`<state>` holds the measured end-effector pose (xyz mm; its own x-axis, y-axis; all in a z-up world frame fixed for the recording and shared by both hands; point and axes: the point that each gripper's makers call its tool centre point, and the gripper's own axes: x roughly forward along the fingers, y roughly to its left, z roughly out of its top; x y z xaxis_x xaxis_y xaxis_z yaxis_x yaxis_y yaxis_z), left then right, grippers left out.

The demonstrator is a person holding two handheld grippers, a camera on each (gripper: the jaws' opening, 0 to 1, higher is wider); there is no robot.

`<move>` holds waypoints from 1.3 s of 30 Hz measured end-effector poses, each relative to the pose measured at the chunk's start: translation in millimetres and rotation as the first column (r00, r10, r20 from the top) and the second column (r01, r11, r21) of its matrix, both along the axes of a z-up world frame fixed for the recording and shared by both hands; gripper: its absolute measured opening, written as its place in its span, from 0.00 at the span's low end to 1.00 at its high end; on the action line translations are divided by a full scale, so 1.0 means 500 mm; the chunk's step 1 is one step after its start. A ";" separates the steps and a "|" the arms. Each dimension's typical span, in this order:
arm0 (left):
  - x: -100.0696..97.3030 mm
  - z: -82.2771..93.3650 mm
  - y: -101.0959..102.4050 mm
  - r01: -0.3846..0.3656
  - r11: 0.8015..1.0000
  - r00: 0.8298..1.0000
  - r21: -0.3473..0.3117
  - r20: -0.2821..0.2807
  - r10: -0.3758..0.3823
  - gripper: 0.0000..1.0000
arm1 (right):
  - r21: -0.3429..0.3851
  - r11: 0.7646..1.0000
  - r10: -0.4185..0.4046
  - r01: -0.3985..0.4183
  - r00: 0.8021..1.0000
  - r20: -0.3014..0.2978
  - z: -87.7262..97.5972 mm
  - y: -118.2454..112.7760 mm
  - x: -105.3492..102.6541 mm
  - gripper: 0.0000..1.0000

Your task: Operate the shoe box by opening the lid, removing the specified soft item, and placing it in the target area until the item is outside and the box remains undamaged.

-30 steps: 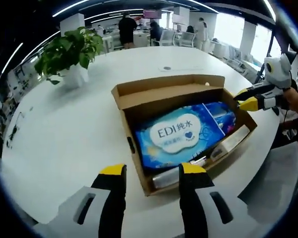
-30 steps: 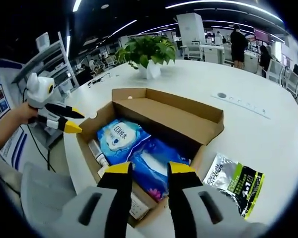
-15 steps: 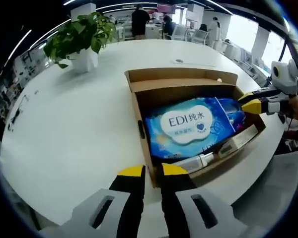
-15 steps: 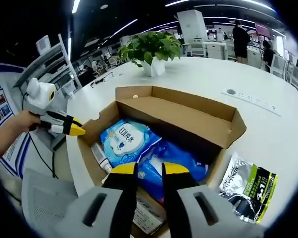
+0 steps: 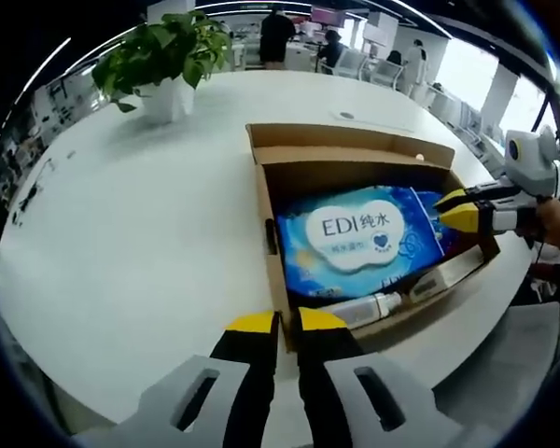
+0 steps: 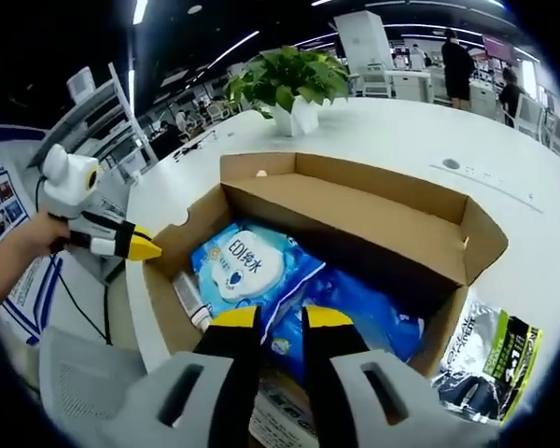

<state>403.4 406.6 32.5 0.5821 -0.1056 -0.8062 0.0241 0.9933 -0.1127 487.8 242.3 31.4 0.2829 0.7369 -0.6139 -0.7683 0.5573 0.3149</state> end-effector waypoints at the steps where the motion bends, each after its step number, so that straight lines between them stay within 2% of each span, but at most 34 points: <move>1: 0.000 0.000 0.000 -0.001 1.000 1.000 -0.001 0.000 0.001 0.04 | 0.001 1.000 0.000 0.000 1.000 -0.004 -0.001 0.003 -0.001 0.14; 10: -0.002 -0.002 -0.001 -0.012 1.000 1.000 -0.008 0.000 0.012 0.04 | -0.015 1.000 -0.010 0.010 1.000 -0.027 -0.021 0.031 -0.001 0.11; 15: -0.002 -0.002 -0.001 -0.013 1.000 1.000 -0.006 -0.004 0.013 0.04 | -0.052 0.999 -0.016 0.015 1.000 -0.025 -0.039 0.032 0.003 0.04; 21: -0.001 -0.002 0.000 -0.031 0.999 1.000 -0.014 -0.003 0.031 0.03 | -0.058 0.998 -0.009 0.008 1.000 -0.009 -0.031 0.030 0.001 0.02; 28: 0.000 -0.002 0.003 -0.049 0.999 0.999 -0.023 -0.003 0.049 0.03 | -0.078 0.997 0.004 -0.001 0.999 0.040 -0.020 0.020 0.002 0.00; 39: 0.000 -0.002 0.004 -0.040 0.999 0.999 -0.013 -0.009 0.040 0.03 | -0.065 0.998 -0.021 0.025 0.998 0.057 0.001 -0.011 0.014 0.00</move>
